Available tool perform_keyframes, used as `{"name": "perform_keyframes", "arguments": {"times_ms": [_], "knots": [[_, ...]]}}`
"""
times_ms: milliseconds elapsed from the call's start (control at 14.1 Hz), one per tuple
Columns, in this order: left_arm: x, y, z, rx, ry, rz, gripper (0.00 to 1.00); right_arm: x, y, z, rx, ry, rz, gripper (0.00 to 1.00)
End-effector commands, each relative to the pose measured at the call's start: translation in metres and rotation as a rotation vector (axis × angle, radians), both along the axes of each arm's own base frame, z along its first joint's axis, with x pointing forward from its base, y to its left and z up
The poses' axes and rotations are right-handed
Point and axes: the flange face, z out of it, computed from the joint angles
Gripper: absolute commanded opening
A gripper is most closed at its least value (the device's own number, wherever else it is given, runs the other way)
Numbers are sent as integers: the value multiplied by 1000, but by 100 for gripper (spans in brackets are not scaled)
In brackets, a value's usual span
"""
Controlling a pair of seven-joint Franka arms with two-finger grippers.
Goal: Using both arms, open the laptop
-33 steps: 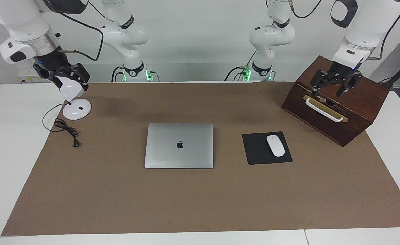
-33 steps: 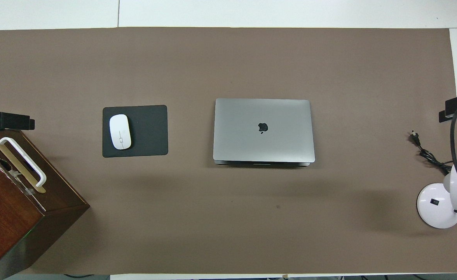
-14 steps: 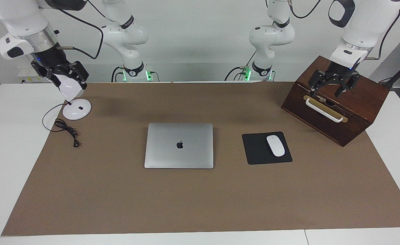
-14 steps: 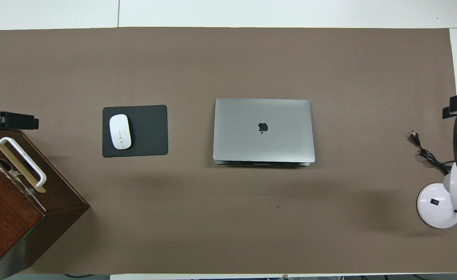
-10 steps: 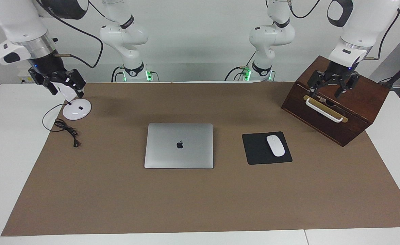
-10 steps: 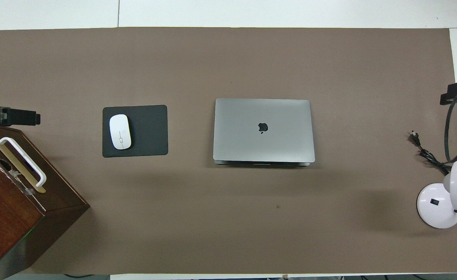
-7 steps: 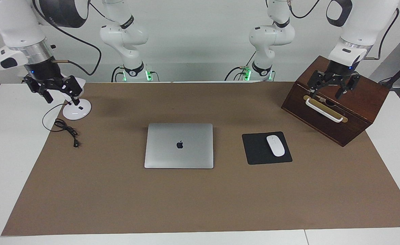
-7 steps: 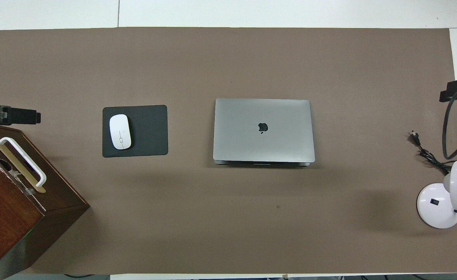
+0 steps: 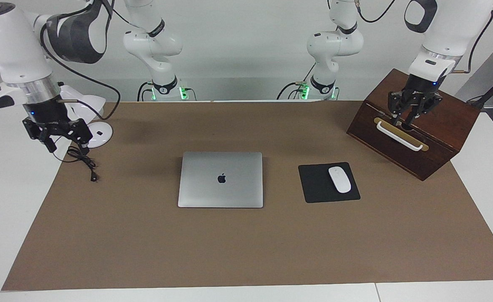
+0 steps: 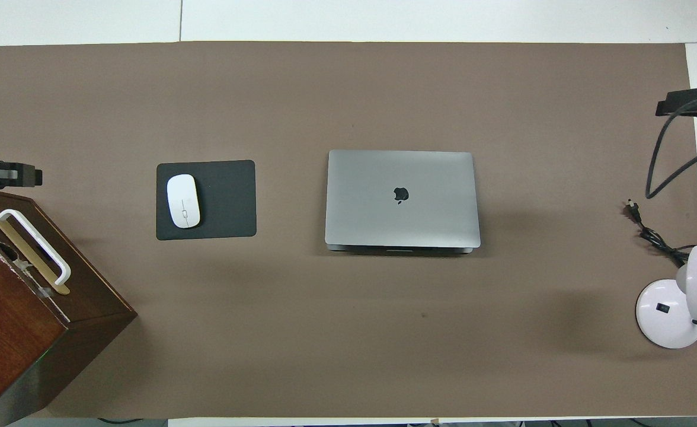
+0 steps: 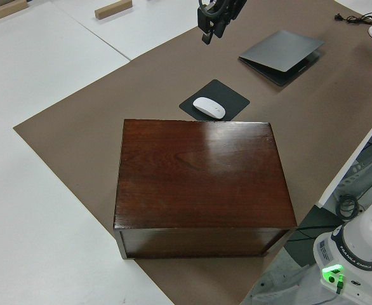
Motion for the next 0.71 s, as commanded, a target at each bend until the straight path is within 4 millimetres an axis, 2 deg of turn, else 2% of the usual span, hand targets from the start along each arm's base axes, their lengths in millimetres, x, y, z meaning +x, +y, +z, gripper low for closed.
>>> {"name": "perform_keyframes", "arguments": {"times_ms": [0, 142, 283, 354, 496, 566, 637], "knots": [[-1, 1, 3, 15, -19, 5, 0, 16, 10, -19, 118, -57, -38, 100], [0, 0, 2, 15, -29, 0, 0, 24, 18, -30, 224, -54, -148, 100], [0, -3, -6, 18, -44, -26, 0, 29, 40, -48, 321, -33, -224, 100], [-3, -6, -8, 23, -56, -53, 0, 27, 42, -61, 376, -39, -279, 100], [-11, -14, -24, 17, -107, -75, 0, 24, 61, -80, 492, -49, -359, 100], [-17, -27, -35, 13, -129, -97, 0, 22, 64, -86, 548, -38, -400, 100], [-26, -36, -45, 11, -146, -114, 0, 21, 76, -91, 595, -30, -432, 100]]}}
